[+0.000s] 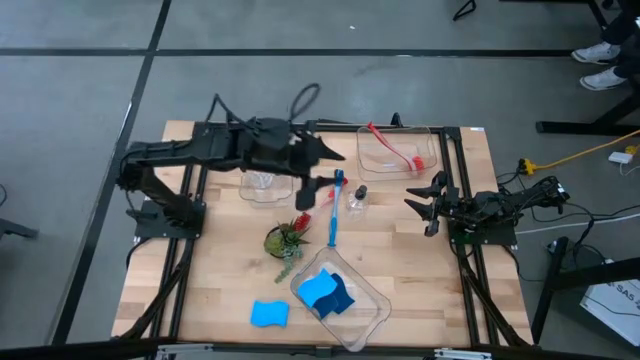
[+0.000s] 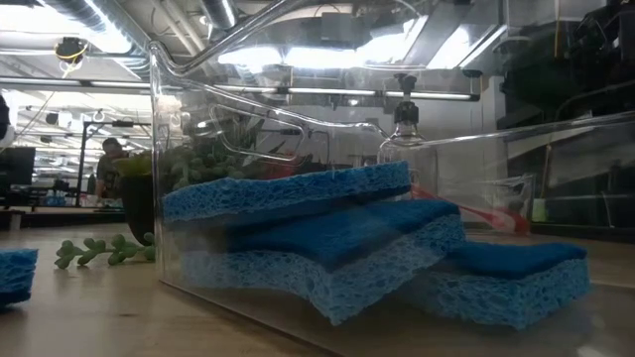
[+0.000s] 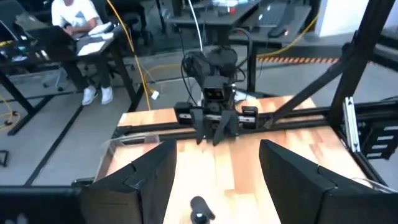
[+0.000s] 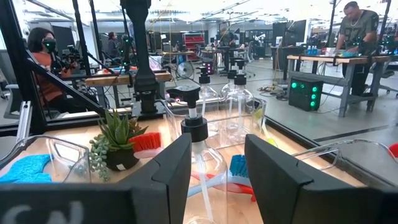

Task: Pick & Place Kitchen Sink Supplies
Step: Put the transparent soap dispenser into the top left transparent bin

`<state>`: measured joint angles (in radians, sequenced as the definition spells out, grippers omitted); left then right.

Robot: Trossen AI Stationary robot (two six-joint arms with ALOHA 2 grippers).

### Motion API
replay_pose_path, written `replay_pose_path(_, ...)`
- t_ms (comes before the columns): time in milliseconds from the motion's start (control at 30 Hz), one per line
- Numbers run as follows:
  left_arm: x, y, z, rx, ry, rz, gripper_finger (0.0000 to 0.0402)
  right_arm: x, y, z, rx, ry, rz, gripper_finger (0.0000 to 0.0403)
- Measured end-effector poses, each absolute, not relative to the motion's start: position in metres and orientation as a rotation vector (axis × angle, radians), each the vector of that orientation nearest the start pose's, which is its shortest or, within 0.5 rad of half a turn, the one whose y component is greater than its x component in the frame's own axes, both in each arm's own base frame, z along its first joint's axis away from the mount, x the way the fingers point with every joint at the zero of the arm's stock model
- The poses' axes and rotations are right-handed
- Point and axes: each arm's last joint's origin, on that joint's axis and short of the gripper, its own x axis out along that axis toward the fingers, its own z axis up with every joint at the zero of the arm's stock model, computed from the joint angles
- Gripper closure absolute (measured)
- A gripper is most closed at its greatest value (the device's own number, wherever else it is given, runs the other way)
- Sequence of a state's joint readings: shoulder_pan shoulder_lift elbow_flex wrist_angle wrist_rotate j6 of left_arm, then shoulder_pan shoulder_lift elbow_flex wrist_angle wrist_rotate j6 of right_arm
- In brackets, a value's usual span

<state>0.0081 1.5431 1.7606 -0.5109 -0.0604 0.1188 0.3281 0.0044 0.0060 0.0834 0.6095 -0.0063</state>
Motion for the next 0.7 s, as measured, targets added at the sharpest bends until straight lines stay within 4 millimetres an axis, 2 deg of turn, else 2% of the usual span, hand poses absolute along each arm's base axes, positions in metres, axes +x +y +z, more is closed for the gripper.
replay_pose_path(333,0.380,-0.034,0.442,0.176,0.390,0.070,0.0178,0.092,0.014,0.173,0.033,-0.075,-0.282,0.0254)
replay_pose_path(500,0.400,-0.052,0.424,0.185,0.429,0.075,0.0178,0.092,0.014,0.173,0.033,-0.075,-0.282,0.0254)
replay_pose_path(700,0.420,-0.072,0.394,0.152,0.499,0.053,0.0178,0.092,0.014,0.173,0.033,-0.075,-0.282,0.0254)
